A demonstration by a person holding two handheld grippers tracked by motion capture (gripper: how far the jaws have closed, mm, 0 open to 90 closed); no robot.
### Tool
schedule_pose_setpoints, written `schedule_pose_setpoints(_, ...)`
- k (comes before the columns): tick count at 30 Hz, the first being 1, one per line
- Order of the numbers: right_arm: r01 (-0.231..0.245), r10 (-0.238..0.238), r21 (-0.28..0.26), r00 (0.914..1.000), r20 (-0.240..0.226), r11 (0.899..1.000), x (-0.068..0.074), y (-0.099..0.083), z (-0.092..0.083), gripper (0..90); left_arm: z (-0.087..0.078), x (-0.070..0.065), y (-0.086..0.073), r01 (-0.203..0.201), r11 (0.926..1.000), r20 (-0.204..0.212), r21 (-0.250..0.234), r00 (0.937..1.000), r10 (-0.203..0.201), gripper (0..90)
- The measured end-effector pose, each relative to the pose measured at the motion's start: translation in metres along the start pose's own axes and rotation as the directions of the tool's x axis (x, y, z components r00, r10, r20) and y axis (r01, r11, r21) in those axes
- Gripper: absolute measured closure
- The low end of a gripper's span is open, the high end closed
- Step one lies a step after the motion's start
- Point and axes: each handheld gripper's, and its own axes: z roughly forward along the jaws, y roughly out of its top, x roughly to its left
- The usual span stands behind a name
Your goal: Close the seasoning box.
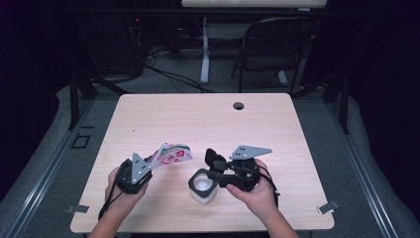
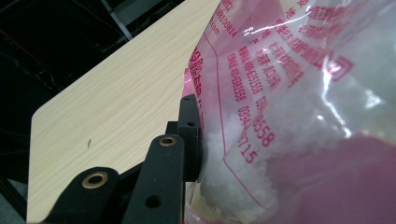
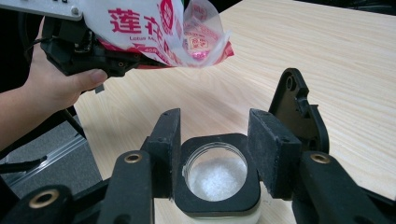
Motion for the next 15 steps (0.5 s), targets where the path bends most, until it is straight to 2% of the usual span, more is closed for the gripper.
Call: schedule_pose_setpoints(15,-0.005,0.006,-0.012,0.9998,0.018,1.000,-0.001,-0.002,-0.004,54.6,0.008,0.018,-0.012,0.088,0.9960,-0.007,0.015,0.9961,-0.088,77.2)
